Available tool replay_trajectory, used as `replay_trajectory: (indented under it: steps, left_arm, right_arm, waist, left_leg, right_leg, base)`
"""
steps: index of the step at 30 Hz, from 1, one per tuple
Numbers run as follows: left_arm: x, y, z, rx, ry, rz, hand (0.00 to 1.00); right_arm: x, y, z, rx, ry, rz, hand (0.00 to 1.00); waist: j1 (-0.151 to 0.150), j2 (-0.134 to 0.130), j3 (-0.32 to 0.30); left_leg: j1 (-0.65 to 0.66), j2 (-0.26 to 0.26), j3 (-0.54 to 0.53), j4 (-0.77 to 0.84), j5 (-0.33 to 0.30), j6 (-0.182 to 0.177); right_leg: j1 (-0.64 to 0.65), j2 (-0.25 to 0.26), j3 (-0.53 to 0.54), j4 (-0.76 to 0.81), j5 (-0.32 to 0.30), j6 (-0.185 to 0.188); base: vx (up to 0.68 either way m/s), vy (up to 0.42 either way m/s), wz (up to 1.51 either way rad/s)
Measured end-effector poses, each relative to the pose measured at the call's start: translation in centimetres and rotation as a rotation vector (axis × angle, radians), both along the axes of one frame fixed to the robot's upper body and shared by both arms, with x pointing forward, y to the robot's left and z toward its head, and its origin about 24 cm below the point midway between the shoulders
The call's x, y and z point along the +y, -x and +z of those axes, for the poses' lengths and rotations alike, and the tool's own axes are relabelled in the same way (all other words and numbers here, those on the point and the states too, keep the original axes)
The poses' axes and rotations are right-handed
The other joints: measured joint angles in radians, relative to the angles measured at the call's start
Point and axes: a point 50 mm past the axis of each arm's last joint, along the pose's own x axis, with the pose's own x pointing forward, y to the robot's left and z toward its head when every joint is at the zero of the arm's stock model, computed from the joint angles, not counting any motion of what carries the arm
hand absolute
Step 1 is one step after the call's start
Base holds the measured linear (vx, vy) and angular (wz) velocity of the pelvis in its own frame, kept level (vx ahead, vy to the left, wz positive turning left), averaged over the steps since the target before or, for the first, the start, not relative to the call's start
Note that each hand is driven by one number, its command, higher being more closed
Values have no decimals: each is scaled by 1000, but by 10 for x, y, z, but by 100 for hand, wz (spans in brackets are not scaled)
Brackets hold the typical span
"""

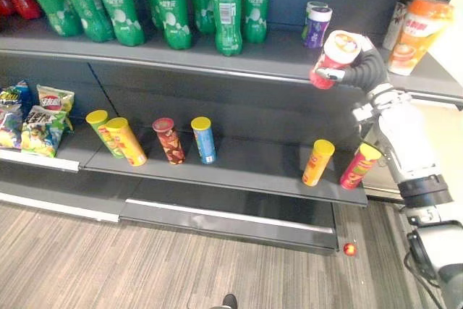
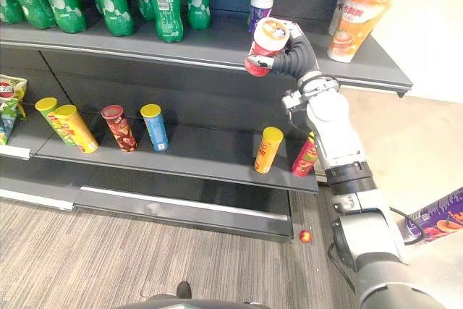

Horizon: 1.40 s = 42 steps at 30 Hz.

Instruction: Put the gum and the chips on the shelf.

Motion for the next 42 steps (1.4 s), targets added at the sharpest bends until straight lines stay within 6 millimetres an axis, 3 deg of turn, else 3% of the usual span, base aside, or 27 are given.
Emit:
replay_trajectory:
  steps: [12,18,26,42]
  left_arm:
    - [0,-8,0,-6,4,-15,0]
    - [-1,-17,0,-17,9,-37,0]
    - [-4,-27,1,-45,12,-62,0]
    - [-7,-35,2,-73,20,-74,0]
  right_arm:
    - [0,-26,13,63,5,-96,100]
    - [-9,-36,12,114,-13,-170,100]
    - [-11,-41,22,117,-17,-193,100]
    - [-15,-42,28,60,-28,-220,100]
  waist:
    - [21,3,2]
    - [40,5,14]
    - [64,18,43]
    - [62,18,93]
  left_leg:
    - [-28,13,-36,0,19,-2]
    - [-29,12,-60,0,26,-10]
    - [-29,12,-69,0,27,-11]
    - [-26,-15,-81,0,24,-9]
  right_leg:
    - [11,19,-44,-33,6,-4]
    - [18,22,-68,-35,10,-9]
    - [23,25,-75,-39,9,-10]
    - [34,-4,-97,-32,-3,-1]
  base:
    - [-13,-10,10]
    - [52,-17,11]
    - [9,-4,2]
    - [22,10,4]
